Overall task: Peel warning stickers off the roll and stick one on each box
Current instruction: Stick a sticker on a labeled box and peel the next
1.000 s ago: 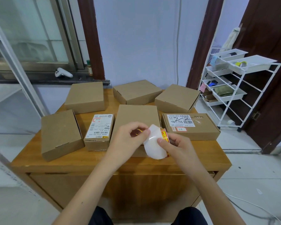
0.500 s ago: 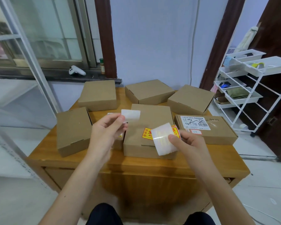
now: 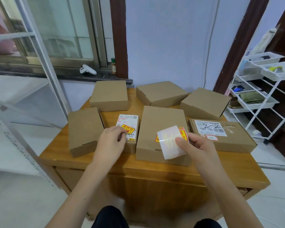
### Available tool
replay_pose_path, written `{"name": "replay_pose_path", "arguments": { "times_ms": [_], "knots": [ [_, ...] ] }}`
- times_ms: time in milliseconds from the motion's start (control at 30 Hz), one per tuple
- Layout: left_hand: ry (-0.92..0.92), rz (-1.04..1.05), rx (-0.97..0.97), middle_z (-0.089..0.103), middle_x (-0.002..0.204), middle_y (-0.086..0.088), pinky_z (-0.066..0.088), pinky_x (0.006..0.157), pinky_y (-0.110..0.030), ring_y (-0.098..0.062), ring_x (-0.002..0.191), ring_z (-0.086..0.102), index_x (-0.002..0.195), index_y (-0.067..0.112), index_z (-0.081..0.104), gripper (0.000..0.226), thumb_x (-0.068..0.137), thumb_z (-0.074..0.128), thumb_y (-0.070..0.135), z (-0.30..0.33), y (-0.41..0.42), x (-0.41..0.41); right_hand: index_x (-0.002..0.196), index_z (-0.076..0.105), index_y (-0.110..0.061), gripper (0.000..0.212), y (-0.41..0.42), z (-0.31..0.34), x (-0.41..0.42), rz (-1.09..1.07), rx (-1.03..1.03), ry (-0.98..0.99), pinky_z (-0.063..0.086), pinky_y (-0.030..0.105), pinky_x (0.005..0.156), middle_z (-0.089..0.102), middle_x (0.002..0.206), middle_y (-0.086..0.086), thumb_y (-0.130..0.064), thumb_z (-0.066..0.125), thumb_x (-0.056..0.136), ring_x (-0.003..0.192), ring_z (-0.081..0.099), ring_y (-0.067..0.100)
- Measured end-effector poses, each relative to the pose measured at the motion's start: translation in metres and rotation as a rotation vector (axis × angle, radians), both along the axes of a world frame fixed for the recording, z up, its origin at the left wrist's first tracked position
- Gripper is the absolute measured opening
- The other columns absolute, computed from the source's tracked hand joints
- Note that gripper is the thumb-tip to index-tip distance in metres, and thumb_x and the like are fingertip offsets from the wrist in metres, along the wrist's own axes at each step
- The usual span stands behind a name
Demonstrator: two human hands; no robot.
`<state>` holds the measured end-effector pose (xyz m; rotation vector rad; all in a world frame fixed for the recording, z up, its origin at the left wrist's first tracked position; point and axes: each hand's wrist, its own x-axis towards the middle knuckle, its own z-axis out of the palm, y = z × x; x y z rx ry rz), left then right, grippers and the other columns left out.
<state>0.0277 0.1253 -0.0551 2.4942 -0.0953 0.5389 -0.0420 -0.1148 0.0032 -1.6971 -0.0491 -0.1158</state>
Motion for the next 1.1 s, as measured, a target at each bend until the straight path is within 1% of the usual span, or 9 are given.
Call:
{"name": "replay_pose_path", "arguments": {
  "times_ms": [200, 367, 433, 500, 600, 700, 867, 1000, 1100],
  "knots": [
    [0.116, 0.009, 0.250, 0.049, 0.134, 0.004, 0.035, 0.100, -0.042, -0.022, 0.123, 0.037, 0.129, 0.037, 0.055, 0.039, 0.093, 0.044, 0.044, 0.002, -0.005, -0.006, 0.098, 0.073, -0.015, 0.017, -0.001, -0.003, 0.000, -0.027, 0.019, 0.016, 0.047, 0.007, 0.058, 0.073, 0.088, -0.007, -0.016, 0.060, 0.088, 0.073, 0.063, -0.008],
    [0.090, 0.018, 0.334, 0.048, 0.137, 0.004, 0.025, 0.106, -0.045, -0.020, 0.129, 0.031, 0.132, 0.037, 0.052, 0.041, 0.094, 0.040, 0.048, 0.008, -0.012, -0.014, 0.101, 0.073, -0.018, 0.019, -0.004, -0.006, -0.001, -0.031, 0.041, 0.019, 0.048, 0.011, 0.063, 0.074, 0.094, -0.006, -0.013, 0.060, 0.088, 0.085, 0.064, 0.002],
    [0.007, 0.005, 0.154, 0.054, 0.130, 0.006, 0.032, 0.102, -0.039, -0.012, 0.123, 0.037, 0.127, 0.031, 0.056, 0.037, 0.095, 0.041, 0.044, 0.023, -0.024, -0.026, 0.098, 0.073, -0.021, 0.020, -0.004, -0.005, -0.002, -0.013, 0.061, 0.005, 0.048, 0.009, 0.064, 0.075, 0.090, -0.010, -0.010, 0.060, 0.086, 0.082, 0.065, -0.003],
    [0.045, -0.100, -0.202, 0.064, 0.108, 0.014, 0.042, 0.084, -0.028, 0.003, 0.100, 0.047, 0.110, 0.032, 0.061, 0.028, 0.094, 0.042, 0.045, 0.042, -0.045, -0.046, 0.093, 0.072, -0.024, 0.029, -0.004, -0.004, -0.004, 0.014, 0.081, -0.011, 0.048, 0.008, 0.065, 0.076, 0.085, -0.013, -0.001, 0.057, 0.086, 0.079, 0.066, -0.005],
    [0.201, -0.245, -0.517, 0.068, 0.085, 0.009, 0.052, 0.070, -0.026, 0.000, 0.084, 0.061, 0.109, 0.040, 0.052, 0.034, 0.084, 0.044, 0.062, 0.054, -0.073, -0.064, 0.097, 0.073, -0.023, 0.035, -0.002, -0.004, -0.007, 0.069, 0.063, -0.040, 0.053, 0.016, 0.073, 0.077, 0.092, -0.007, 0.005, 0.057, 0.085, 0.087, 0.069, 0.005],
    [0.217, -0.313, -0.570, 0.065, 0.084, 0.008, 0.049, 0.066, -0.015, -0.001, 0.079, 0.060, 0.121, 0.039, 0.049, 0.037, 0.086, 0.056, 0.050, 0.053, -0.083, -0.063, 0.106, 0.071, -0.017, 0.032, -0.002, -0.006, -0.010, 0.131, 0.074, -0.042, 0.055, 0.026, 0.079, 0.076, 0.098, 0.002, 0.001, 0.059, 0.083, 0.093, 0.070, 0.016],
    [0.243, -0.440, -0.567, 0.066, 0.105, 0.013, 0.053, 0.074, -0.017, -0.002, 0.094, 0.061, 0.120, 0.037, 0.056, 0.035, 0.087, 0.064, 0.034, 0.047, -0.085, -0.067, 0.102, 0.072, -0.019, 0.020, -0.005, -0.006, -0.016, 0.151, 0.147, -0.019, 0.053, 0.016, 0.073, 0.076, 0.095, 0.000, -0.018, 0.061, 0.084, 0.088, 0.070, 0.008],
    [0.244, -0.452, -0.502, 0.061, 0.109, 0.015, 0.049, 0.072, -0.010, 0.001, 0.095, 0.058, 0.121, 0.038, 0.055, 0.039, 0.084, 0.068, 0.032, 0.049, -0.084, -0.068, 0.099, 0.072, -0.021, 0.021, -0.006, -0.006, -0.016, 0.116, 0.107, -0.014, 0.054, 0.017, 0.071, 0.077, 0.092, -0.003, -0.010, 0.056, 0.090, 0.085, 0.071, 0.008],
    [0.184, -0.414, -0.351, 0.043, 0.115, 0.020, 0.046, 0.077, -0.009, 0.000, 0.104, 0.048, 0.123, 0.046, 0.051, 0.046, 0.082, 0.070, 0.035, 0.053, -0.080, -0.066, 0.096, 0.073, -0.021, 0.024, -0.007, -0.005, -0.016, 0.104, 0.080, -0.018, 0.052, 0.014, 0.067, 0.077, 0.088, -0.007, -0.005, 0.055, 0.090, 0.081, 0.070, 0.003]
  ]
}}
